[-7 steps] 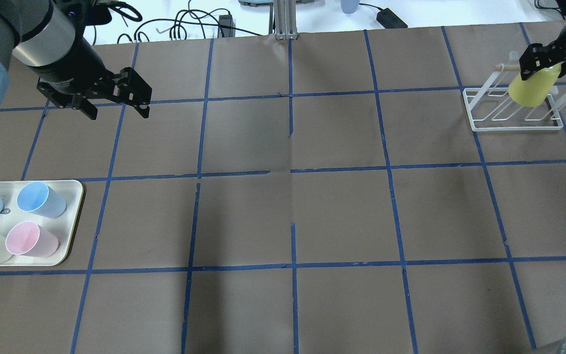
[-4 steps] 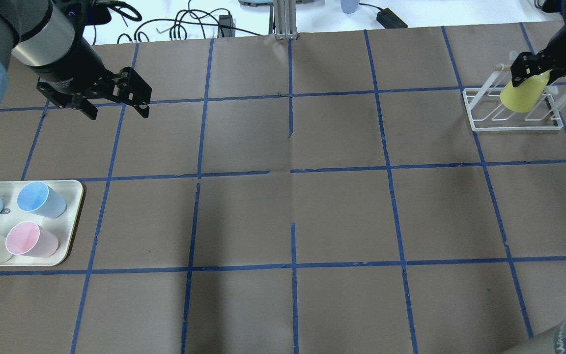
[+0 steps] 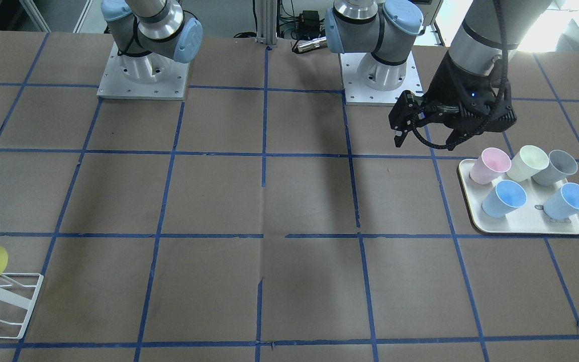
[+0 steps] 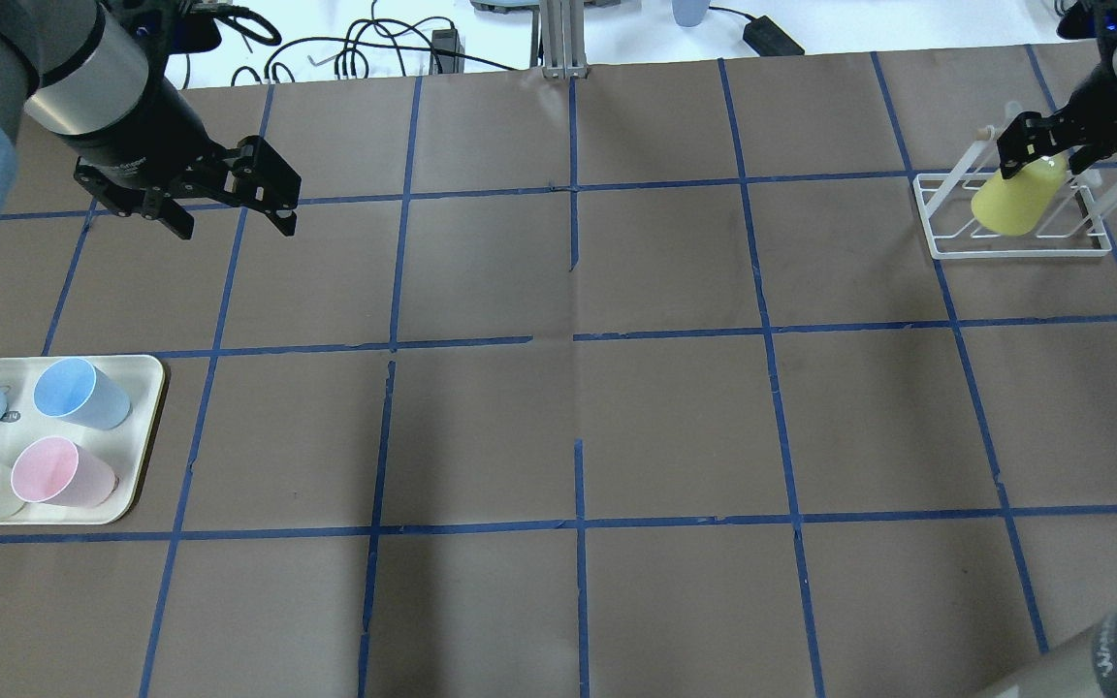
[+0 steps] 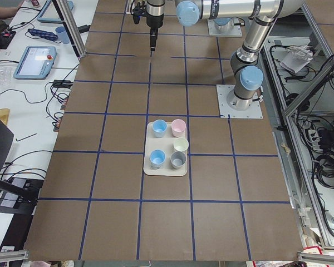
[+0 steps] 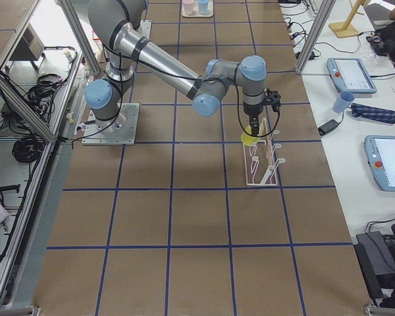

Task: Transfer IKEA cup to right arm and place on rack

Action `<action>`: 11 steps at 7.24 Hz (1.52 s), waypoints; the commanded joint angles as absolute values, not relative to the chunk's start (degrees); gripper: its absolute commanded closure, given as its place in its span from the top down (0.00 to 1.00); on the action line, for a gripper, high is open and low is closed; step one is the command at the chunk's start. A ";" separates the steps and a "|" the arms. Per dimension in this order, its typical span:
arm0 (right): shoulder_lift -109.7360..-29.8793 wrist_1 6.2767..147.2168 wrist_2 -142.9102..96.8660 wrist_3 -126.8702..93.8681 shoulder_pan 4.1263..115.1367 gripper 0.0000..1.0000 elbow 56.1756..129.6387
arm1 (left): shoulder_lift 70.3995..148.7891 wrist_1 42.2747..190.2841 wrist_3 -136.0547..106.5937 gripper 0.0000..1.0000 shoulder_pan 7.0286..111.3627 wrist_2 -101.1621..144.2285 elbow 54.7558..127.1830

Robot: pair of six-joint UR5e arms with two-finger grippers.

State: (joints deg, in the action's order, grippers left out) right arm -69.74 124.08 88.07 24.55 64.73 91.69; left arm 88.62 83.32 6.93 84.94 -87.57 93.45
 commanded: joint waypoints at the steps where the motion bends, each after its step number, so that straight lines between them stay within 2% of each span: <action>1: -70.57 123.23 88.33 24.61 64.69 1.00 91.32 | 88.42 83.32 6.94 1.00 84.90 -87.36 93.60; 7: -90.85 90.92 90.09 23.74 64.69 1.00 88.33 | 87.98 83.23 6.94 1.00 84.90 -87.54 93.69; 8: -91.84 86.53 90.61 21.90 64.69 1.00 87.81 | 87.46 83.32 7.03 1.00 84.90 -87.80 93.69; 11: -92.82 85.17 91.41 20.14 65.47 1.00 87.37 | 88.58 86.66 7.12 1.00 84.90 -87.89 92.37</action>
